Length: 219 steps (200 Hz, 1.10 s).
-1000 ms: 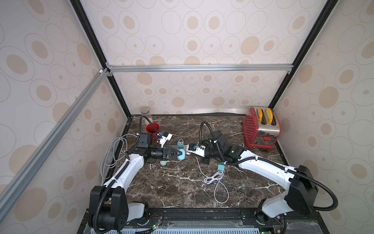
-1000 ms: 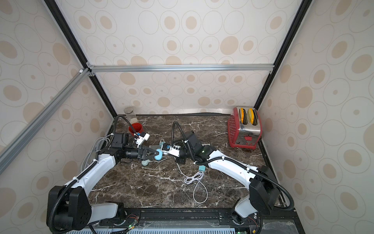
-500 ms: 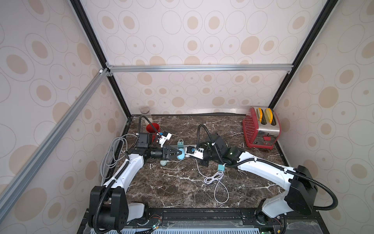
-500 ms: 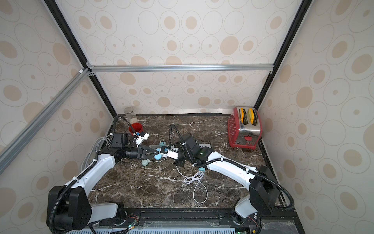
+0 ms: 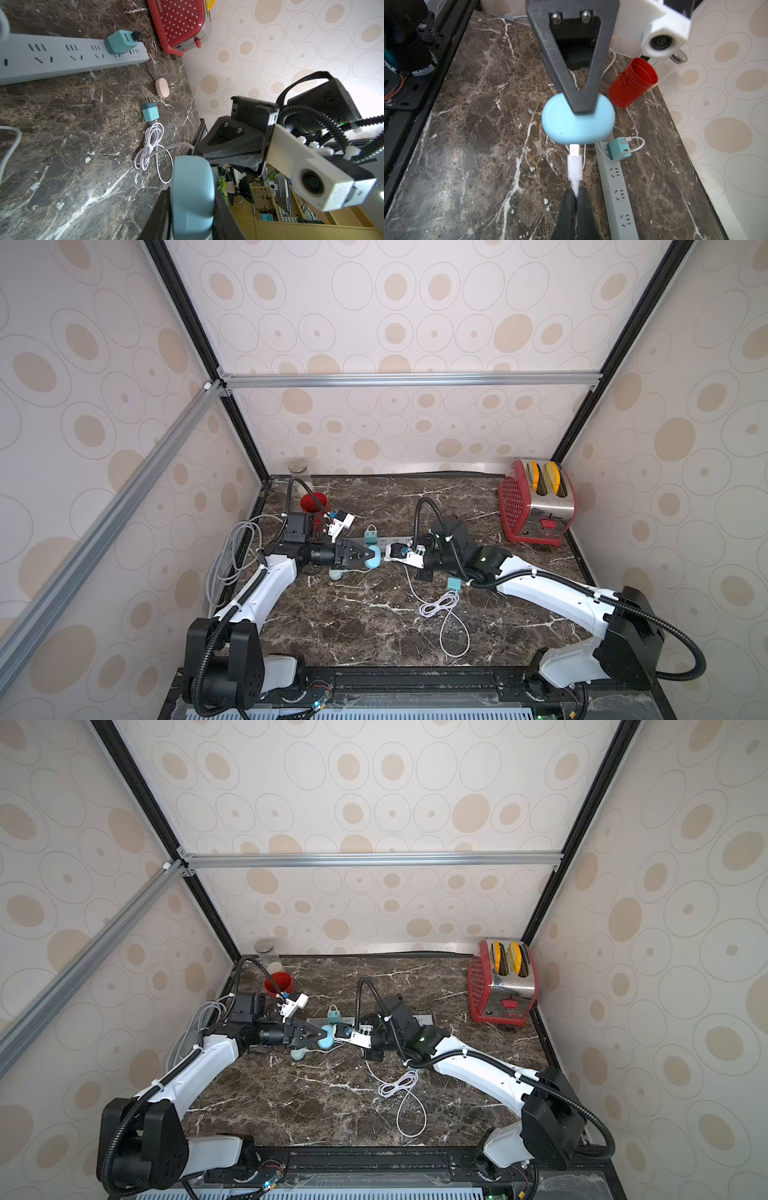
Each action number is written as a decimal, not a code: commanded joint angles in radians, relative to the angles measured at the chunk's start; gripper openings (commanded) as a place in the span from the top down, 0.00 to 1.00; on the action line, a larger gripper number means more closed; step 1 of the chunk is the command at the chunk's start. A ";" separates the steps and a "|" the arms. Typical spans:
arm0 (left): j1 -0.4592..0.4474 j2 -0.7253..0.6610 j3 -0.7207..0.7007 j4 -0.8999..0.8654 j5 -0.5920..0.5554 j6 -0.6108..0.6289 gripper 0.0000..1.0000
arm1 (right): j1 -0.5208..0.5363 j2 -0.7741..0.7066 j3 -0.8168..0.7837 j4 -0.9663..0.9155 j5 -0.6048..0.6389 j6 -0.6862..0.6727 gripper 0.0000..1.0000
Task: Charge the bluetooth headset
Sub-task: Insert the charging cable into the bluetooth headset.
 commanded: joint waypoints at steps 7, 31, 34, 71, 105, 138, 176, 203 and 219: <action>-0.004 0.011 0.004 -0.020 0.048 0.056 0.92 | -0.012 -0.032 -0.022 0.007 -0.028 -0.043 1.00; -0.004 0.011 0.003 -0.024 0.047 0.062 0.91 | -0.020 -0.030 -0.029 0.002 -0.031 -0.038 1.00; -0.004 0.013 0.003 -0.024 0.047 0.061 0.91 | -0.022 -0.028 -0.029 0.001 -0.030 -0.036 1.00; -0.004 0.013 0.002 -0.025 0.046 0.059 0.91 | -0.031 -0.002 -0.029 0.034 -0.017 -0.008 1.00; -0.004 0.015 0.002 -0.025 0.046 0.055 0.91 | -0.031 0.007 -0.016 0.044 -0.032 0.012 1.00; -0.004 0.019 0.002 -0.024 0.047 0.051 0.91 | -0.027 0.016 -0.011 0.046 -0.058 0.025 1.00; -0.005 0.022 0.001 -0.021 0.048 0.045 0.91 | -0.024 0.033 -0.004 0.039 -0.067 0.025 1.00; -0.005 0.025 0.001 -0.019 0.049 0.045 0.91 | -0.020 0.035 -0.002 0.041 -0.069 0.025 1.00; -0.005 0.025 0.001 -0.019 0.048 0.044 0.91 | -0.018 0.040 0.000 0.044 -0.062 0.028 1.00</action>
